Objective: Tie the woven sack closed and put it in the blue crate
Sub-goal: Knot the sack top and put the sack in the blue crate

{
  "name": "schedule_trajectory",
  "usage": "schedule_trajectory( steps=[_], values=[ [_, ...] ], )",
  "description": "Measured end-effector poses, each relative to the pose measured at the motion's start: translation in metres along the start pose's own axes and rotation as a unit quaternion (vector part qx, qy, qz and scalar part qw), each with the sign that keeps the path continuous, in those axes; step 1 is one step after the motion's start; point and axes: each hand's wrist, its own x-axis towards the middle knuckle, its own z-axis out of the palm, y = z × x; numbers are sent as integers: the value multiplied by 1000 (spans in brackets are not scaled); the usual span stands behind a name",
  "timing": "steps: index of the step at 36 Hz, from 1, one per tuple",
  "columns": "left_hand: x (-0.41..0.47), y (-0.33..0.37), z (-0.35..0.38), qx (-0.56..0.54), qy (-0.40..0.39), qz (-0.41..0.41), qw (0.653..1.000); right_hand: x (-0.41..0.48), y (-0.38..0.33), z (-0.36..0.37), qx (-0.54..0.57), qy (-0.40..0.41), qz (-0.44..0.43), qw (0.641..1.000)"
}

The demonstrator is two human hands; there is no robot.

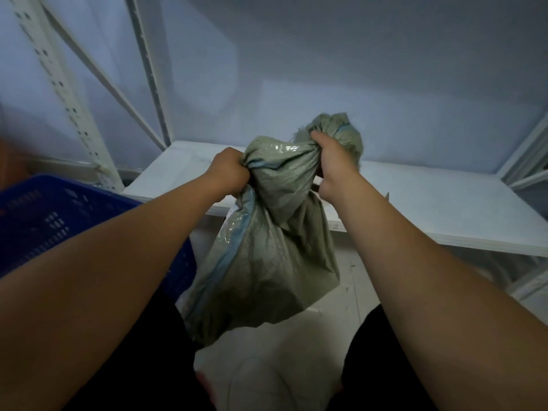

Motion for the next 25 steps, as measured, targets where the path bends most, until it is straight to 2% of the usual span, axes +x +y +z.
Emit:
schedule_trajectory(
  steps=[6, 12, 25],
  values=[
    [10, -7, -14, -86, 53, 2, 995, 6, 12, 20, -77, -58, 89, 991],
    [29, -22, -24, -144, 93, 20, 985, 7, 18, 31, -111, -119, 118, 980],
    [25, -23, -39, -195, 159, 97, 963, 3, 19, 58, 21, -186, 33, 982]
  ],
)
